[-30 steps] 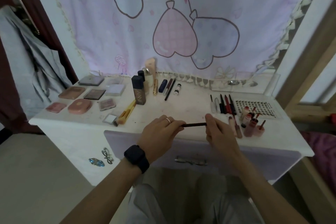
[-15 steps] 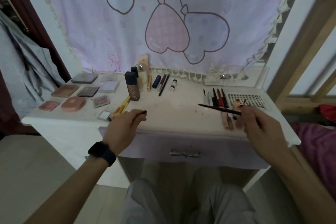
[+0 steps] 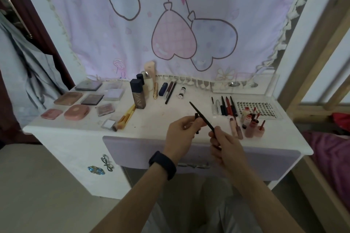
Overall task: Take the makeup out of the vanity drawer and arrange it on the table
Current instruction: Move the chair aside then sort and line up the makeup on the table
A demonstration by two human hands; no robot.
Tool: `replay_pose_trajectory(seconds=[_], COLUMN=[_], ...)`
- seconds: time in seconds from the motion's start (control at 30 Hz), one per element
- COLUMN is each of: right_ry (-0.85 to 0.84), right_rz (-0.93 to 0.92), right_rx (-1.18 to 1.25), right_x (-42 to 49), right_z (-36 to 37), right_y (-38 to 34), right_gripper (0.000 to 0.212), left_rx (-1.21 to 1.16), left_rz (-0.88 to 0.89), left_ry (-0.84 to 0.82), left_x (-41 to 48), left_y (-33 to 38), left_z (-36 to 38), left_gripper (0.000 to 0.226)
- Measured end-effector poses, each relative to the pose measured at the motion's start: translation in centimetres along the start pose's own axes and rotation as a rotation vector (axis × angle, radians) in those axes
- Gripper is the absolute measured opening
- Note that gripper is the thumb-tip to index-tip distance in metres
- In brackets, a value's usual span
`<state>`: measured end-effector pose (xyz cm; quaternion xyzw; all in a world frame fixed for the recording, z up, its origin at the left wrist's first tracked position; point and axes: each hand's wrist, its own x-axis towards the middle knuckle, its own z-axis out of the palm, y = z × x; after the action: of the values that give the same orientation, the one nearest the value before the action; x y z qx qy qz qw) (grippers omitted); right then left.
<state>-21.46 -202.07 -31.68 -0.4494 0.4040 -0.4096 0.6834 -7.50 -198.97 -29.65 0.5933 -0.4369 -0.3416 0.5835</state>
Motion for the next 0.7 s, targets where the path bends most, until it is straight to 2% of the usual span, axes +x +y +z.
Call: replay_pose_trajectory(seconds=[0.13, 0.27, 0.33, 0.4, 0.5, 0.6, 0.7], right_ry=[0.0, -0.019, -0.018, 0.013, 0.043, 0.088, 0.227], right_rz=[0.016, -0.042, -0.179, -0.349, -0.474, -0.632, -0.798], right_rx=[-0.028, -0.191, -0.387, -0.706, -1.016, -1.088, -1.042], right_x=[0.2, 0.3, 0.3, 0.4, 0.4, -0.2, -0.7], right_z=[0.8, 0.6, 0.4, 0.3, 0.0, -1.5, -4.4], right_y=[0.5, 1.0, 1.4, 1.8, 1.7, 0.6, -1.2], right_gripper=[0.036, 0.034, 0.027, 0.019, 0.018, 0.009, 0.008], left_rx=[-0.043, -0.046, -0.043, -0.026, 0.053, 0.115, 0.246], left_rz=[-0.065, -0.1, -0.122, -0.144, -0.143, -0.169, -0.181], left_ry=[0.014, 0.022, 0.035, 0.058, 0.07, 0.069, 0.032], left_x=[0.1, 0.5, 0.7, 1.0, 1.5, 3.2, 6.1], left_y=[-0.5, -0.8, -1.1, -1.4, -1.9, -1.6, -1.1], left_z=[1.0, 0.5, 0.1, 0.0, 0.3, 0.4, 0.2], left_gripper=[0.021, 0.015, 0.016, 0.02, 0.021, 0.019, 0.016])
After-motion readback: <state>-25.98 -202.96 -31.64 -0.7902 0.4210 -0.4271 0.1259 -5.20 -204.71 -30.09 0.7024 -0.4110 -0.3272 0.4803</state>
